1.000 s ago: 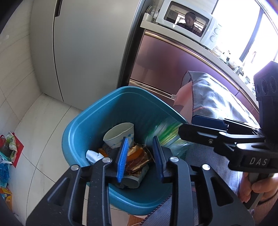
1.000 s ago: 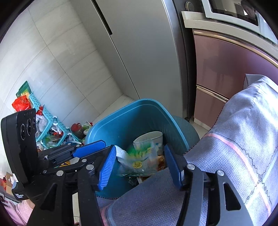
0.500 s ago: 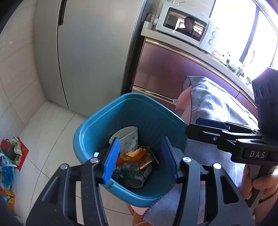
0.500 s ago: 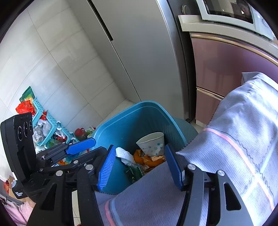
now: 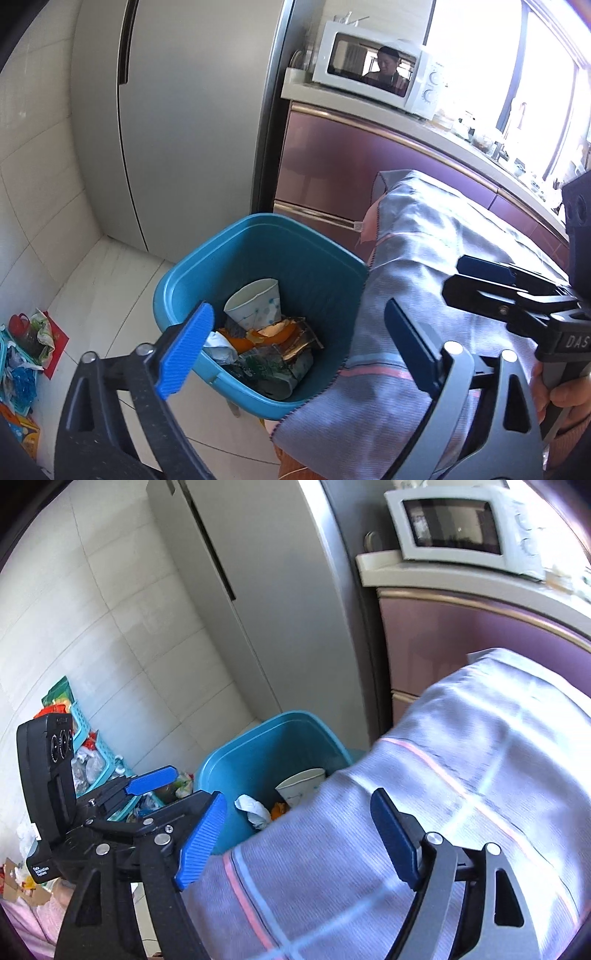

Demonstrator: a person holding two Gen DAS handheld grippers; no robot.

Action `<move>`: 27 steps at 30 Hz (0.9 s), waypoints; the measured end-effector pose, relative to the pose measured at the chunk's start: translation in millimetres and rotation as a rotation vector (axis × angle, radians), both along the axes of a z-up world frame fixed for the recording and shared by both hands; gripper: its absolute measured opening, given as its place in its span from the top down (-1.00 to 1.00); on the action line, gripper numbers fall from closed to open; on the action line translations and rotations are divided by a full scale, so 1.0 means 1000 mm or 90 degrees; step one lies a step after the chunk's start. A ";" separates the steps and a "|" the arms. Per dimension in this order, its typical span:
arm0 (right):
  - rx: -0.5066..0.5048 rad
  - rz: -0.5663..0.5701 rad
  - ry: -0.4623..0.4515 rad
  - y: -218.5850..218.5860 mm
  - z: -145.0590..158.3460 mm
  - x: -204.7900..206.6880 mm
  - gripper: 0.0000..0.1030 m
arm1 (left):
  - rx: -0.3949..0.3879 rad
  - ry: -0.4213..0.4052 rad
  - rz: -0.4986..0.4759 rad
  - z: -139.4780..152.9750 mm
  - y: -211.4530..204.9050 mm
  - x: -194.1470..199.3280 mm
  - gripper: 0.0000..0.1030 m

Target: Collect trash

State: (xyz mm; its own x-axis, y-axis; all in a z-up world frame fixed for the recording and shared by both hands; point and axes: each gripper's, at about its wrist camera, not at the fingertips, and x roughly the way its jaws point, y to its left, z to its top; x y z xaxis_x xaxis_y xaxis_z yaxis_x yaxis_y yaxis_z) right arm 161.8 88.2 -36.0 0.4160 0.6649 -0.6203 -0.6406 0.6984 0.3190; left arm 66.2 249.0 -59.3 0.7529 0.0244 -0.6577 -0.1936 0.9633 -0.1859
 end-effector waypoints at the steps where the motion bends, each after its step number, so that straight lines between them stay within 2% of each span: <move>1: 0.002 -0.009 -0.006 -0.006 0.001 -0.003 -0.54 | 0.003 -0.005 -0.003 0.002 -0.005 -0.002 -0.81; 4: 0.006 -0.039 -0.030 -0.026 0.003 -0.016 -0.62 | 0.019 -0.025 -0.008 0.006 -0.018 -0.010 -0.89; 9: 0.004 -0.090 -0.084 -0.059 0.006 -0.040 -0.73 | 0.024 -0.051 -0.027 0.014 -0.042 -0.018 -0.89; 12: 0.001 -0.131 -0.118 -0.079 0.009 -0.054 -0.87 | 0.031 -0.068 -0.038 0.018 -0.055 -0.022 -0.89; 27: -0.003 -0.307 -0.228 -0.156 0.017 -0.104 -0.87 | 0.079 -0.180 -0.074 0.053 -0.126 -0.036 -0.89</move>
State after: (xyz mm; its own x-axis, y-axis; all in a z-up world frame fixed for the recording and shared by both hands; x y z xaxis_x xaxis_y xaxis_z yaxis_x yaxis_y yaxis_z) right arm 57.7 -68.0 -18.7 0.8540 0.3464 -0.3881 -0.3176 0.9381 0.1385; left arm 30.7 122.7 -6.7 0.9079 -0.0049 -0.4191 -0.0391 0.9946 -0.0962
